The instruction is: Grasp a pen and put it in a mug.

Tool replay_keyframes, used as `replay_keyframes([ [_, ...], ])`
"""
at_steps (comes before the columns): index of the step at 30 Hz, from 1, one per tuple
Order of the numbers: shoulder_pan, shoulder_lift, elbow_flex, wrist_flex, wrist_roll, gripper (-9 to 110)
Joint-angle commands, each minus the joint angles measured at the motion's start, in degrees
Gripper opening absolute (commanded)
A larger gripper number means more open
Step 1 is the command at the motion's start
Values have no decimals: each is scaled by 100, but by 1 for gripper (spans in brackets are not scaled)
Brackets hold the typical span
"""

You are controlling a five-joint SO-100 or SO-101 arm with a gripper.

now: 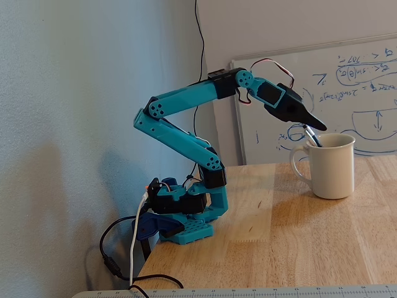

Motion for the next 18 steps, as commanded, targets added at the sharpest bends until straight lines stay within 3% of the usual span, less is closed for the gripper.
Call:
replay_keyframes([
  [1,-35,492,-97,-26,396,29],
  [14,-44,1573,0,44,3999,2],
  [18,-53,1811,97,62,4799,0],
])
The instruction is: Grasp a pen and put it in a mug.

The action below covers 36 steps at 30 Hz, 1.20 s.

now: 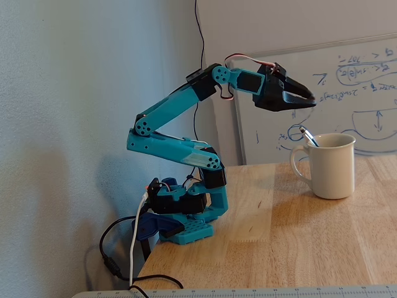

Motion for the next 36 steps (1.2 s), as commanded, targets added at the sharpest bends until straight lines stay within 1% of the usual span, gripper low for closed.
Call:
replay_keyframes([
  [1,-44,316,70,62,861,0],
  [5,-18,826,606,62,1916,0],
  [10,343,1503,1424,62,3577,0],
  [14,457,1872,2092,62,4430,0],
  [24,483,2795,4017,62,4641,0],
  [27,650,3006,4465,88,4641,0],
  [29,853,3059,4430,308,4641,0],
  [36,1485,3155,4395,1872,4588,1],
])
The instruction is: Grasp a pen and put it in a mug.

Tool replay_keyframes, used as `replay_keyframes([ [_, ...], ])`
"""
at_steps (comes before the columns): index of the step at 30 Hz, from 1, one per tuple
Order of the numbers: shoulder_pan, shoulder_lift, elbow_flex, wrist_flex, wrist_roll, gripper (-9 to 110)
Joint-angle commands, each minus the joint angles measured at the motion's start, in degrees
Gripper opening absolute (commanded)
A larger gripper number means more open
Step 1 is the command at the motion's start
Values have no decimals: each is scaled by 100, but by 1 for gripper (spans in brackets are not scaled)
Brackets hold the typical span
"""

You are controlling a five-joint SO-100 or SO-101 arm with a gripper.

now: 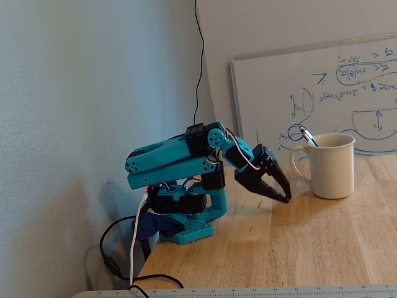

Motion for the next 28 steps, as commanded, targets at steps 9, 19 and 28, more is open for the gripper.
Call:
replay_keyframes([
  [9,325,26,-141,888,26,1],
  [19,316,26,-141,896,44,1],
  [28,316,26,-141,896,44,1],
])
